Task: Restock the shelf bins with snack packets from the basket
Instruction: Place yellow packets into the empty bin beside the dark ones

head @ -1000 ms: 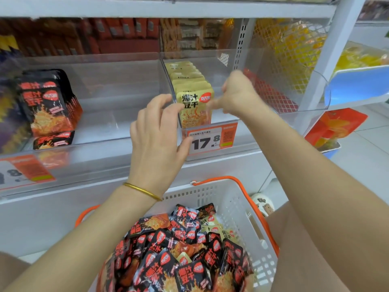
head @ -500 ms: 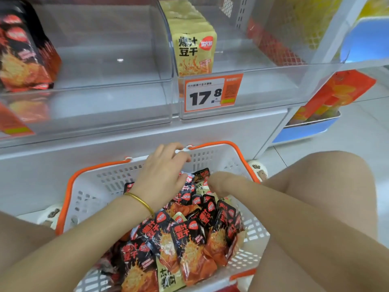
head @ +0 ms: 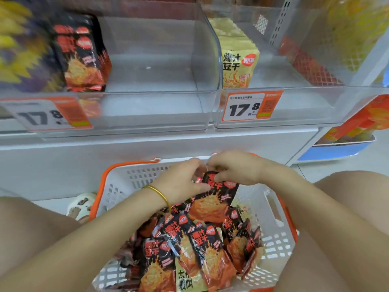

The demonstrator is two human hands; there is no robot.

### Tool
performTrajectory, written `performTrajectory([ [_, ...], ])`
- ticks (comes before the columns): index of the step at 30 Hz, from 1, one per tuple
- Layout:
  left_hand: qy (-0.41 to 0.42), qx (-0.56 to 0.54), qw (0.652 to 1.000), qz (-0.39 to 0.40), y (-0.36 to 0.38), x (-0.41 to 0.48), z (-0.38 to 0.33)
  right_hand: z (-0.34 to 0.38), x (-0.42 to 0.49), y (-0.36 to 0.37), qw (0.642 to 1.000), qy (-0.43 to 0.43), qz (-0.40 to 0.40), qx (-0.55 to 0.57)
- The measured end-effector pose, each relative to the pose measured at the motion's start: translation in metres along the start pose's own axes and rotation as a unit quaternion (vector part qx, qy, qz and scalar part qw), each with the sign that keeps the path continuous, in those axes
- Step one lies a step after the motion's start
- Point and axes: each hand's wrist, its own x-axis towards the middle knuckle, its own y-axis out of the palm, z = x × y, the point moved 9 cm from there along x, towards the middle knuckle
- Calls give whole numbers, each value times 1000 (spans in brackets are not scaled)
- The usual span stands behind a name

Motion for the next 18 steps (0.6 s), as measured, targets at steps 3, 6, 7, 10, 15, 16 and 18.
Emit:
performTrajectory([
  [3,0,-52,998,-39,-35,-13,2,26,-11,-45,986,-14,-105,125],
  [6,16,-128,984,-121,-93,-36,2,47,-17,-88,939,-23,-206,275],
  [7,26,-144,977,-153,-116,-46,2,56,-18,-101,912,-36,-224,343],
  [10,58,-177,951,-248,-181,-75,0,92,-14,-134,845,-101,-220,477],
  [15,72,-162,902,-393,-271,-106,9,140,31,-189,799,-127,-194,555],
  [16,62,-151,892,-422,-287,-109,16,135,47,-199,782,-101,-209,579],
  [18,38,-113,866,-486,-316,-114,31,129,84,-204,798,-36,-222,559],
])
